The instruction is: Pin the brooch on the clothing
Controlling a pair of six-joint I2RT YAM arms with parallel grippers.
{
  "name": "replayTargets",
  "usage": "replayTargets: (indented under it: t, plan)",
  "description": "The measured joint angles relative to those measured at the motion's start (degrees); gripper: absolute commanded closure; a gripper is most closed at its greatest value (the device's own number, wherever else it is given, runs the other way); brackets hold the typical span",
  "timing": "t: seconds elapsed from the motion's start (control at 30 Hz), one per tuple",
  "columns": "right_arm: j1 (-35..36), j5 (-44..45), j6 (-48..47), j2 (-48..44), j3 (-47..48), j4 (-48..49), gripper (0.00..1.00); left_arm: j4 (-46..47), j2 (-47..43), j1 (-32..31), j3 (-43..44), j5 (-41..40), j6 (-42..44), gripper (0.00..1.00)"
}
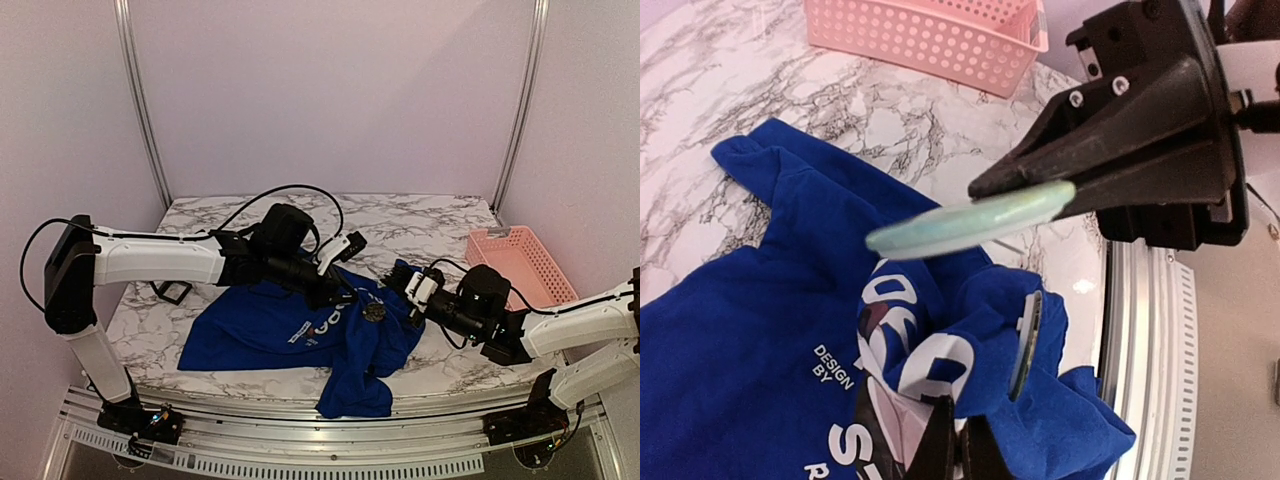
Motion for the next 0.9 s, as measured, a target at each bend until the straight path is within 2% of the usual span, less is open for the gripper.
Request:
replayTargets:
  t: [0.53,0.9]
  plan:
    - [3.19,4.57,-0.83,2.14,-0.55,-1.2,1.0,0.98,-1.68,0.0,-0.02,1.27,-6.91,1.0]
    - [5.03,5.6,-1.07,1.29,-0.76,-1.27,1.0,2.01,-1.68,0.0,-0.13,1.25,-8.61,1.0]
